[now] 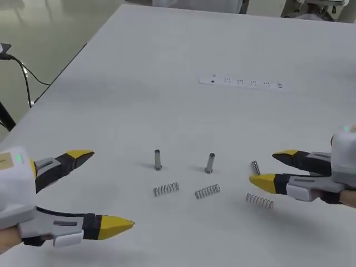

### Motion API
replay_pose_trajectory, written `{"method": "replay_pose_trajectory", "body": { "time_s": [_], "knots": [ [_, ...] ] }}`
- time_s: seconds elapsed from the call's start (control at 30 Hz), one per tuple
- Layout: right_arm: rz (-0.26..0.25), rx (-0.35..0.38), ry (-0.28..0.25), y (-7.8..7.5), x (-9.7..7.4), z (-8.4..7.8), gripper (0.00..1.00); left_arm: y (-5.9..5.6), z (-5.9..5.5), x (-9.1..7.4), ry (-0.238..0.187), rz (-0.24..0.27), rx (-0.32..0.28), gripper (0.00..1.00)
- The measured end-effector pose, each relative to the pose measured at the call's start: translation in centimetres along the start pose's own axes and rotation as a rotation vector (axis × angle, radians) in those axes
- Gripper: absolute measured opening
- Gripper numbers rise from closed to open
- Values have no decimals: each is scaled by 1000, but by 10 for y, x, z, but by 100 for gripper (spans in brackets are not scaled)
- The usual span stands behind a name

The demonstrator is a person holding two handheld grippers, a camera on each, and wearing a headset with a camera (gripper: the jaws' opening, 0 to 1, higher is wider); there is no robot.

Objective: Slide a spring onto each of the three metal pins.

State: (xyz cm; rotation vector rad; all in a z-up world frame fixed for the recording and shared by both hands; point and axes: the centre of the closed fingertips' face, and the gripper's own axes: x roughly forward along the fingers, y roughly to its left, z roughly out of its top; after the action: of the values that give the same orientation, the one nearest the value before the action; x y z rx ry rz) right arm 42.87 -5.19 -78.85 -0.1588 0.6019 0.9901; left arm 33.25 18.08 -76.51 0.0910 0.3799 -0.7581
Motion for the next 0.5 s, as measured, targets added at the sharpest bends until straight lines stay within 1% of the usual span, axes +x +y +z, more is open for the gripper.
{"method": "replay_pose_trajectory", "body": {
  "time_s": [0.03, 0.13, 0.23, 0.3, 0.5],
  "knots": [
    [-5, 13, 12, -2, 1, -1, 46, 0, 0, 0, 0, -1, -1, 98],
    [-11, 36, 25, -6, 5, -2, 43, -1, -1, 0, 0, -1, 0, 98],
    [-15, 49, 48, -10, 8, -4, 40, 0, -1, 0, -1, 1, -4, 98],
    [-25, 57, 77, -13, 10, -9, 38, 0, -1, 0, 0, 2, -5, 98],
    [-40, 70, 115, -20, 18, -14, 34, 0, -2, 0, -1, 5, -9, 98]
  ]
}}
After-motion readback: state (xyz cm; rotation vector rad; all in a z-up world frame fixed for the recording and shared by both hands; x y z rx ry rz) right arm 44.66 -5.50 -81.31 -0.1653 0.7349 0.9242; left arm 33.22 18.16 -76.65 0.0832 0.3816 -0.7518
